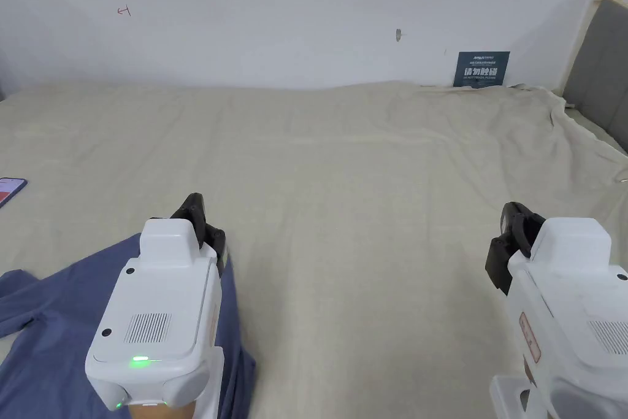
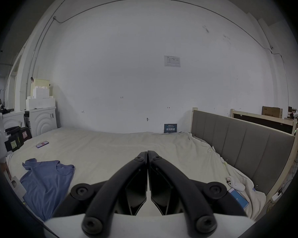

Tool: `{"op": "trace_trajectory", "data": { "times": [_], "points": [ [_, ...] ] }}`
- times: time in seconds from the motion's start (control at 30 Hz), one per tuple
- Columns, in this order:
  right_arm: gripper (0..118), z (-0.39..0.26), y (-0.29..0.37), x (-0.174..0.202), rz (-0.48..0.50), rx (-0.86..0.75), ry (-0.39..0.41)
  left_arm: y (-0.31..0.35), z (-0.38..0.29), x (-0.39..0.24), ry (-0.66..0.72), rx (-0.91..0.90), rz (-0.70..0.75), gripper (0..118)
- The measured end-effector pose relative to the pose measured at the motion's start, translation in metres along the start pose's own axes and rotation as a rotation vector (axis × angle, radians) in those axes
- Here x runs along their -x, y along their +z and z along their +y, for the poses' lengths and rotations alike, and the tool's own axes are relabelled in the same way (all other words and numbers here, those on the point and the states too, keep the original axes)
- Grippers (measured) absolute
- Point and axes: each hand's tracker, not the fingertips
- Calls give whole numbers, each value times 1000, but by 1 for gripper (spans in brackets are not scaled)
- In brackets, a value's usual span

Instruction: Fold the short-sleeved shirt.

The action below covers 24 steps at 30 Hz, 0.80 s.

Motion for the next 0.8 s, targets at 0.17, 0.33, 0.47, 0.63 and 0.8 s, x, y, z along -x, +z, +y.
{"op": "trace_trajectory", "data": {
  "times": [0.17, 0.33, 0.47, 0.63, 0.8],
  "points": [
    [0, -1, 1, 1, 6, 4, -5, 1, -1, 2, -5, 1, -4, 0],
    [0, -1, 1, 2, 10, 3, 4, 1, -1, 1, -10, 0, -8, 0],
    [0, 0, 1, 2, 10, 5, 3, 0, -1, 1, -16, -3, -12, 0],
    [0, -1, 2, 1, 8, 7, 1, 1, -1, 1, -24, -2, -12, 0],
    [0, -2, 3, 0, 7, 11, 2, 2, -2, 1, -19, -1, -8, 0]
  ]
}}
